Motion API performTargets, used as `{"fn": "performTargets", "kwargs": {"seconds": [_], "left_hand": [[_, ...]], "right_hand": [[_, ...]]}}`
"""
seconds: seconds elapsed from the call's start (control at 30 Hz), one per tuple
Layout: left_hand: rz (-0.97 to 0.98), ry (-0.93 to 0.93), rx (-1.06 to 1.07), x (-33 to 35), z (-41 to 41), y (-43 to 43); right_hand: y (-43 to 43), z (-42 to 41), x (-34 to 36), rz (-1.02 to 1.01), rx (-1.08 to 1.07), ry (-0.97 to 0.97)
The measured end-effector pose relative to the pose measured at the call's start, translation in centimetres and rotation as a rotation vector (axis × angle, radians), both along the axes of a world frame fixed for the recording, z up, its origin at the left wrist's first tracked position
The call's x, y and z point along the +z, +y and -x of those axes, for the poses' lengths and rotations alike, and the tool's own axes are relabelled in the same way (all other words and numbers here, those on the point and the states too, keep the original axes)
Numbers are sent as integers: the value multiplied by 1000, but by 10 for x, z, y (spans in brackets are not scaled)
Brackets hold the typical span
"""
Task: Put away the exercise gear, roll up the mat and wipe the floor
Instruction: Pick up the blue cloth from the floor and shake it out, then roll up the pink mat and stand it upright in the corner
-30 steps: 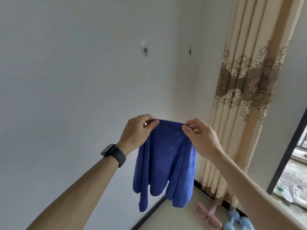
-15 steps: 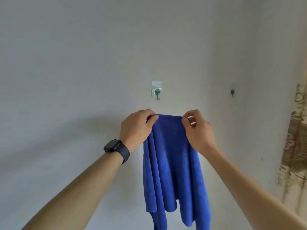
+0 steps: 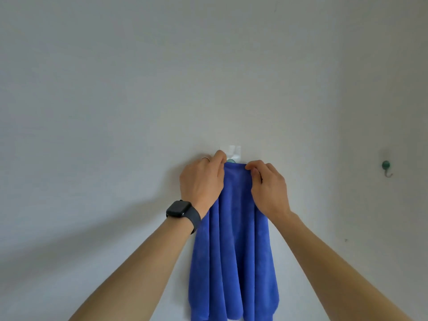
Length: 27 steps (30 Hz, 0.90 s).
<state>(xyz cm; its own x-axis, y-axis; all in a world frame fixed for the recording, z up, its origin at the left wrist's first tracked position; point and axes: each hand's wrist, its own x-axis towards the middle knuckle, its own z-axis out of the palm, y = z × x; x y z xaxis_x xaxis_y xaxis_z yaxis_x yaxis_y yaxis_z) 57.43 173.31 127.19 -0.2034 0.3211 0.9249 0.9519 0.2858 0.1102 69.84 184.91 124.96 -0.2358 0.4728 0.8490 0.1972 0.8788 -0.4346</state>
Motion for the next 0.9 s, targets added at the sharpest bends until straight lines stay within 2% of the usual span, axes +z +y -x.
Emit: {"fn": "performTargets", "kwargs": {"seconds": [0.1, 0.17, 0.27, 0.4, 0.5, 0.7, 0.8, 0.9], "left_hand": [[-31, 26, 8, -24, -2, 8], [-4, -85, -37, -41, -8, 8], [-36, -350, -155, -62, -18, 5], [30, -382, -174, -89, -38, 0], [130, -428, -92, -128, -51, -21], [387, -453, 117, -250, -92, -136], [461, -602, 262, -311, -117, -220], [460, -760, 411, -360, -145, -316]], "right_hand": [[5, 6, -9, 52, 70, 77], [4, 3, -20, 136, 147, 81], [-4, -2, -43, 194, 271, 26], [-16, -10, -90, 114, 322, -103], [-29, -28, -140, 162, 346, -140], [-92, -78, -245, 137, 364, -233], [-150, -95, -296, 154, 439, -289], [-228, -107, -339, 243, 614, -438]]}}
